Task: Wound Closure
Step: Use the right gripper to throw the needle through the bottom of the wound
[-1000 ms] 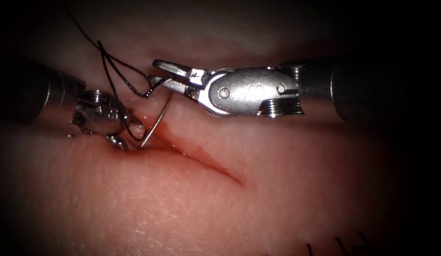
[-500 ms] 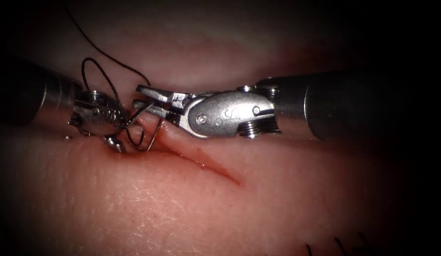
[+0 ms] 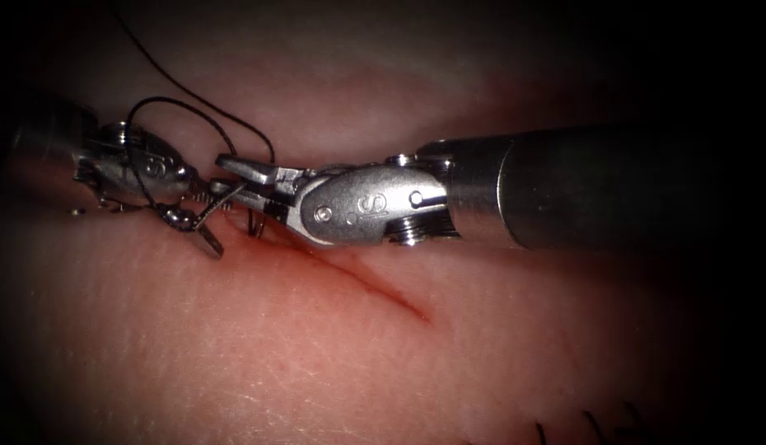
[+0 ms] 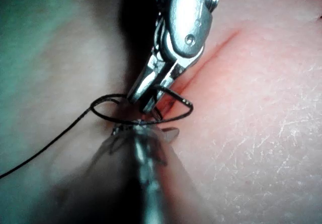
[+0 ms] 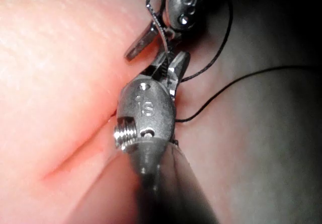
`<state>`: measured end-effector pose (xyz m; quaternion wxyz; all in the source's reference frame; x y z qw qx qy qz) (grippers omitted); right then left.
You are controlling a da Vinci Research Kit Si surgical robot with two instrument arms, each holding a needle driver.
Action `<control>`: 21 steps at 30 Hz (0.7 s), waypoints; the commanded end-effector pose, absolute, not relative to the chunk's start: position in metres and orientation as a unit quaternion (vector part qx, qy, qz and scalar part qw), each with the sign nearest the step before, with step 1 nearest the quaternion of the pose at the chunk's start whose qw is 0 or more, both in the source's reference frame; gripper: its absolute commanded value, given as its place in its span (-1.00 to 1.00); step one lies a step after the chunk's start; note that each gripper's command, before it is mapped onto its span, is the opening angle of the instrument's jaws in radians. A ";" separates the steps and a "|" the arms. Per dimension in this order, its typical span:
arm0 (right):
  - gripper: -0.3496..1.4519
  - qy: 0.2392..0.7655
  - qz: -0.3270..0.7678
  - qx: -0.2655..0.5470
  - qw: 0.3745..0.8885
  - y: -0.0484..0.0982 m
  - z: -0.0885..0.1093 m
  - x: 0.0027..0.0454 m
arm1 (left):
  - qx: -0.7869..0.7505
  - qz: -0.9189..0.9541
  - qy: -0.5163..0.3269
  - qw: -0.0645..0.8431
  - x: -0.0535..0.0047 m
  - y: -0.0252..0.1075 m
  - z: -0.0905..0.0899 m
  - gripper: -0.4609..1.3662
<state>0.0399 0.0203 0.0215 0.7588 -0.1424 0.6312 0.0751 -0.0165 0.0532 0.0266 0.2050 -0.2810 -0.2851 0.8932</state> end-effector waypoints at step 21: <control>-1.00 0.626 0.178 -0.151 0.744 0.022 0.022 0.0399 | -0.297 0.887 -0.263 0.234 -0.0156 0.048 0.024 -0.81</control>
